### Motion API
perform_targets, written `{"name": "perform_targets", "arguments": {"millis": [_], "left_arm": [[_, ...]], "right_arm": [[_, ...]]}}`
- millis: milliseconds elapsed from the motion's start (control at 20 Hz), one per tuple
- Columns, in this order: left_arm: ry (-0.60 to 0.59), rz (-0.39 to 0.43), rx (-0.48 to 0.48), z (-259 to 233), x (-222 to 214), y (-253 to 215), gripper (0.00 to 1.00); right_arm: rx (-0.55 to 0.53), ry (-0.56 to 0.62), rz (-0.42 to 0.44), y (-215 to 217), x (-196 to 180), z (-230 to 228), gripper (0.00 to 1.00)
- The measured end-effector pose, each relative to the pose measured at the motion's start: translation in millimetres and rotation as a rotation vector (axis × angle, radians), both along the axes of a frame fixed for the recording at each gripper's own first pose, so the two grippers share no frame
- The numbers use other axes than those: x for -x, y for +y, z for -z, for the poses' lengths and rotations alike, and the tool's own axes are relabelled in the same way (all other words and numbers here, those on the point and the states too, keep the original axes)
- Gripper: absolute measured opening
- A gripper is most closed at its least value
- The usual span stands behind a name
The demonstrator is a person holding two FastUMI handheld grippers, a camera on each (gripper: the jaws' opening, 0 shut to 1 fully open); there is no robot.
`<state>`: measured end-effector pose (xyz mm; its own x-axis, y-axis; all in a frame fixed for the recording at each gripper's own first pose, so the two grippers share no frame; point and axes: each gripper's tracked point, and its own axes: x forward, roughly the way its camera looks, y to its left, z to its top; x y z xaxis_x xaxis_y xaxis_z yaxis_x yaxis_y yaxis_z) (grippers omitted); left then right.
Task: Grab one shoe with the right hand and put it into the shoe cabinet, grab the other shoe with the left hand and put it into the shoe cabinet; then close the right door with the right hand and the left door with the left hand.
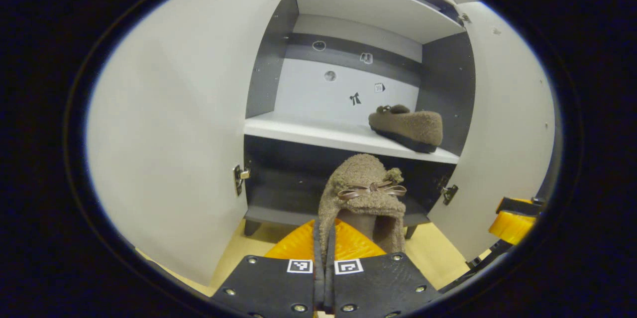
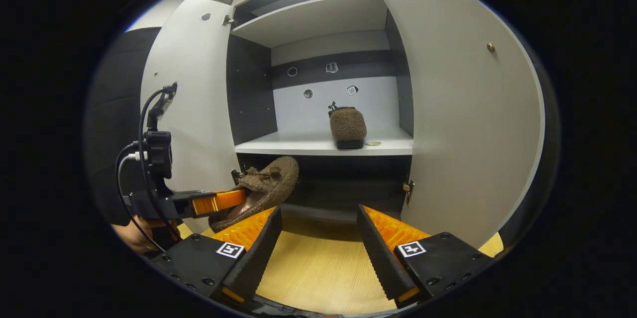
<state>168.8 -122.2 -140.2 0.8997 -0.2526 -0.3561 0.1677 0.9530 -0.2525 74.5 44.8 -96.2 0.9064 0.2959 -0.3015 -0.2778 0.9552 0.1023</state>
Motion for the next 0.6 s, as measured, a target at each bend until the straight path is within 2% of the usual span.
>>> {"name": "perform_targets", "arguments": {"millis": [150, 350, 600], "left_arm": [[-0.028, 0.019, 0.013, -12, -9, -11, 0.01], [-0.052, -0.011, 0.131, -40, -25, -12, 0.01], [-0.148, -0.008, 0.114, -83, -59, -3, 0.01]], "right_arm": [[-0.008, -0.011, 0.002, 1, 2, -2, 0.96], [-0.008, -0.008, 0.004, 1, 5, 2, 0.96], [-0.004, -0.001, 0.025, -3, 3, 7, 0.96]]}}
